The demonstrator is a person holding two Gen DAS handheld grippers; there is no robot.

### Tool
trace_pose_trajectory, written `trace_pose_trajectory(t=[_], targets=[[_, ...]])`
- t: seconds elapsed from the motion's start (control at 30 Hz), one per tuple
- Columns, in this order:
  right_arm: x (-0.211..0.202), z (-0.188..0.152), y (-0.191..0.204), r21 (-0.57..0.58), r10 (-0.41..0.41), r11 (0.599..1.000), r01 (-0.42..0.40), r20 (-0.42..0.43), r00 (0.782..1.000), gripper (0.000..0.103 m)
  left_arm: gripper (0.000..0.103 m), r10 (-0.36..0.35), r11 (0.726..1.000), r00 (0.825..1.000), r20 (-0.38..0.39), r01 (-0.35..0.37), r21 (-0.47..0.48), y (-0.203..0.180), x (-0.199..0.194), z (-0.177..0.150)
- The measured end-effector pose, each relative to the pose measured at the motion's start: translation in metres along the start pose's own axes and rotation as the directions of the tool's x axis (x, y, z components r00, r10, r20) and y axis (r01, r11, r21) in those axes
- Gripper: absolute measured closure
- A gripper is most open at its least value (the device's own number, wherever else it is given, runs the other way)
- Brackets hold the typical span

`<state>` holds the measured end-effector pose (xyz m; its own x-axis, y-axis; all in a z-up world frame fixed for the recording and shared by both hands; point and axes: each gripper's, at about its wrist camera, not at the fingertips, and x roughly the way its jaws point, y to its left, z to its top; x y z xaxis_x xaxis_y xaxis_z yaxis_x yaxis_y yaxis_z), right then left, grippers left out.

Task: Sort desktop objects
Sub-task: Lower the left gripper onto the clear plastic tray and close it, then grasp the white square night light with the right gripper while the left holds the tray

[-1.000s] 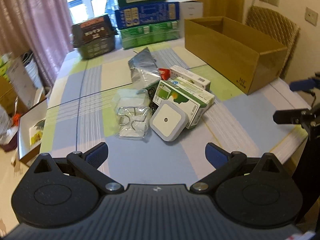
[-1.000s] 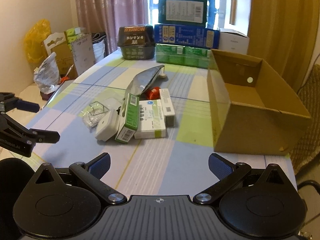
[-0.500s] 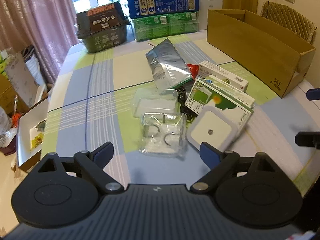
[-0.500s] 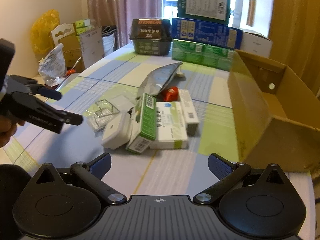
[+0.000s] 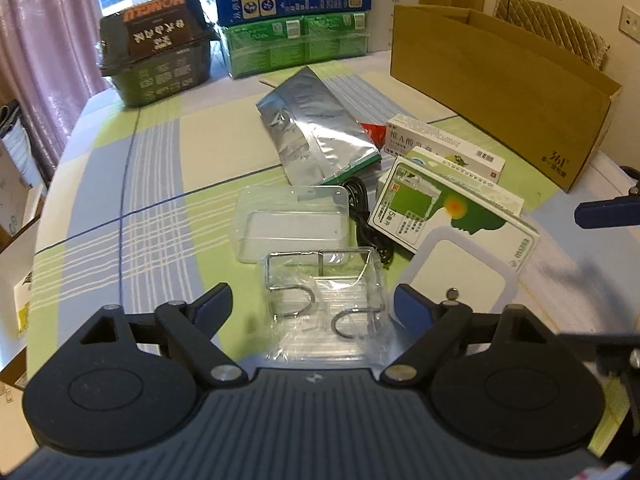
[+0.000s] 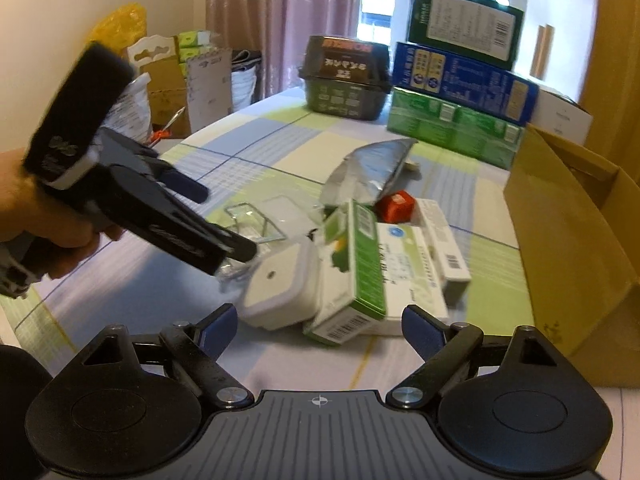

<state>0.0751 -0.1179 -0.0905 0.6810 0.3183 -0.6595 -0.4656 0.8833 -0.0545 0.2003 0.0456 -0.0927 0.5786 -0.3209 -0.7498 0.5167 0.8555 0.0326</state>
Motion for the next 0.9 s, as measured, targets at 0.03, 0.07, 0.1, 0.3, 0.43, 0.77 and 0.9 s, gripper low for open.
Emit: trace_pose_trajectory(t=[0.03, 0.07, 0.1, 0.3, 0.43, 0.77, 0.9], targets=[[0.002, 0.0, 0.002, -0.009, 0.0, 1.0, 0.0, 0.003, 1.0, 0.016, 0.024, -0.003, 1.0, 1.0, -0.003, 0.003, -0.004, 0.001, 0.003, 0.0], [0.004, 0.001, 0.005, -0.019, 0.0, 1.0, 0.0, 0.008, 1.0, 0.016, 0.03, -0.016, 1.0, 1.0, -0.005, 0.015, -0.013, 0.003, 0.006, 0.0], [0.004, 0.001, 0.008, -0.025, 0.0, 1.0, 0.0, 0.013, 1.0, 0.016, 0.039, -0.024, 0.999, 1.0, -0.004, 0.024, -0.022, 0.005, 0.008, 0.001], [0.01, 0.004, 0.021, -0.055, 0.01, 0.998, -0.009, 0.025, 1.0, 0.016, 0.041, -0.004, 0.998, 1.0, -0.019, 0.003, -0.063, 0.015, -0.003, -0.009], [0.018, 0.008, 0.033, -0.08, 0.019, 0.997, -0.017, 0.024, 1.0, 0.016, 0.041, 0.041, 0.994, 0.999, -0.034, -0.044, -0.096, 0.026, -0.024, -0.028], [0.059, 0.006, 0.061, -0.176, -0.061, 0.983, 0.057, -0.02, 0.998, 0.023, 0.04, 0.09, 0.982, 0.996, -0.024, -0.093, -0.164, 0.036, -0.05, -0.054], [0.072, 0.001, 0.062, -0.205, -0.096, 0.975, 0.088, -0.026, 0.995, 0.027, 0.031, 0.102, 0.981, 0.995, -0.005, -0.101, -0.168, 0.034, -0.051, -0.056]])
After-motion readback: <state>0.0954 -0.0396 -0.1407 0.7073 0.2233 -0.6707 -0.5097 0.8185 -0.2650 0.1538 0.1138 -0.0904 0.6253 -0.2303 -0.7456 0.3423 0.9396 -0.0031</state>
